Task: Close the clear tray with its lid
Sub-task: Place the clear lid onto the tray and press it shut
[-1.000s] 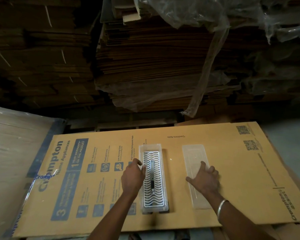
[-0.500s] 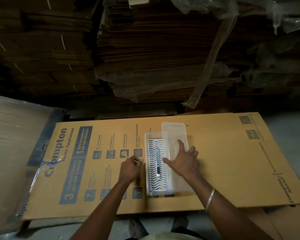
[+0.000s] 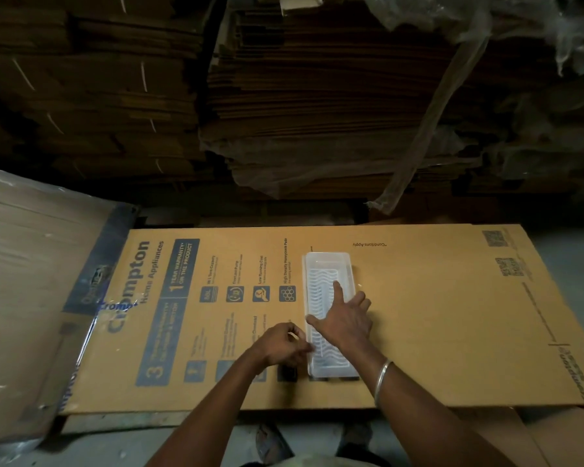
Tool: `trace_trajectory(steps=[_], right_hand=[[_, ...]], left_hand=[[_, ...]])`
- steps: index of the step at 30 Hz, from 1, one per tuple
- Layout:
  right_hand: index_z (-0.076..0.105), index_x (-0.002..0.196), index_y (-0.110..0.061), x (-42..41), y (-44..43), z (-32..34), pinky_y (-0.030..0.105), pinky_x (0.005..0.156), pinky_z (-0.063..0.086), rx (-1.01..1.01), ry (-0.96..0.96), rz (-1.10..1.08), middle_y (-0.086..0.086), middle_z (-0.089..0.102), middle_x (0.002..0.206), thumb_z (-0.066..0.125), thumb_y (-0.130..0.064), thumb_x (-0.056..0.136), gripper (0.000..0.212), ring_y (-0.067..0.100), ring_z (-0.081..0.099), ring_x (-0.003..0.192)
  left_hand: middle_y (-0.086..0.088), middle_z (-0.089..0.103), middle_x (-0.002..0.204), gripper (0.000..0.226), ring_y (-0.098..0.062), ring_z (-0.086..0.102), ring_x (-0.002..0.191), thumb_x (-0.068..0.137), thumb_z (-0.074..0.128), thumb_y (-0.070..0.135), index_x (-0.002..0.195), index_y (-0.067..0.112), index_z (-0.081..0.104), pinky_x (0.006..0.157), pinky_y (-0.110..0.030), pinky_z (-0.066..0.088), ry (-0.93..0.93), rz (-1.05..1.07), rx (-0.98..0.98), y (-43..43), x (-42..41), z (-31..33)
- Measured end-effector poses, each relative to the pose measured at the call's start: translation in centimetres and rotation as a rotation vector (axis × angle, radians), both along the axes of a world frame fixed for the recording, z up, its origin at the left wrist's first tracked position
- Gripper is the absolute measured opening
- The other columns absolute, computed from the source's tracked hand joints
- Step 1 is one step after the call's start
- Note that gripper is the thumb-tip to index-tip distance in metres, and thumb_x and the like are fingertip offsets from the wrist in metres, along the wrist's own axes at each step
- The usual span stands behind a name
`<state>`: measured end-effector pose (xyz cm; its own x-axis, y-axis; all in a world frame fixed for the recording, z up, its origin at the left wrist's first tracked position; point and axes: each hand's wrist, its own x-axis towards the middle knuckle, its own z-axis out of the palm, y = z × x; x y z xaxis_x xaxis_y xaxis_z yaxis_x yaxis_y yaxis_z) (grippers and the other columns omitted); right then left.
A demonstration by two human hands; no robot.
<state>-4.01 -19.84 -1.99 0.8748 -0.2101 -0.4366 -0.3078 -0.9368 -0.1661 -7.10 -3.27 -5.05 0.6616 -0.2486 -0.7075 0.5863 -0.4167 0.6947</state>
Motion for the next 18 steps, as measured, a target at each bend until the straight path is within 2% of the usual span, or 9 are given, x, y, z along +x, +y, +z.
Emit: trace_trajectory(steps=[3,6,8,11,18], right_hand=[[0.009,0.158,-0.033,0.5,0.5,0.0,0.042,0.086,0.049,-0.016,-0.001,-0.001,0.021,0.026,0.144,0.061,-0.081,0.07,0.113,0.035,0.032,0.128],[0.008,0.158,-0.032,1.0,0.8,0.1,0.039,0.081,0.048,-0.039,0.011,0.013,0.021,0.025,0.144,0.061,-0.081,0.071,0.113,0.034,0.032,0.127],[0.007,0.158,-0.031,1.0,1.0,0.0,0.039,0.079,0.048,-0.041,0.017,0.015,0.019,0.027,0.141,0.062,-0.081,0.07,0.115,0.033,0.033,0.125],[0.005,0.158,-0.03,0.6,1.1,-0.4,0.04,0.081,0.05,-0.041,0.024,0.033,0.017,0.028,0.137,0.061,-0.081,0.07,0.116,0.032,0.033,0.123],[0.005,0.158,-0.027,0.4,0.4,-1.1,0.043,0.087,0.052,-0.034,0.009,0.056,0.017,0.027,0.141,0.06,-0.085,0.068,0.12,0.033,0.033,0.126]], left_hand=[[-0.011,0.078,0.084,0.054,-0.023,0.071,0.072,0.067,0.095,0.031,0.1,0.011,0.057,0.066,-0.033,0.06,0.002,-0.081,-0.015,0.1,-0.2,0.0],[-0.012,0.074,0.083,0.055,-0.025,0.066,0.072,0.067,0.095,0.024,0.099,0.012,0.052,0.071,-0.039,0.056,0.008,-0.121,-0.029,0.2,-0.1,-0.2],[-0.011,0.075,0.085,0.062,-0.024,0.065,0.071,0.063,0.097,0.027,0.104,0.009,0.053,0.073,-0.042,0.056,0.006,-0.142,0.001,0.4,0.1,-0.2],[-0.006,0.075,0.088,0.075,-0.021,0.068,0.077,0.058,0.098,0.028,0.116,0.01,0.053,0.083,-0.049,0.059,0.0,-0.192,0.06,0.4,0.1,0.0],[-0.003,0.075,0.091,0.073,-0.019,0.07,0.082,0.058,0.097,0.025,0.115,0.017,0.052,0.09,-0.052,0.057,-0.009,-0.21,0.087,0.1,-0.3,0.2]])
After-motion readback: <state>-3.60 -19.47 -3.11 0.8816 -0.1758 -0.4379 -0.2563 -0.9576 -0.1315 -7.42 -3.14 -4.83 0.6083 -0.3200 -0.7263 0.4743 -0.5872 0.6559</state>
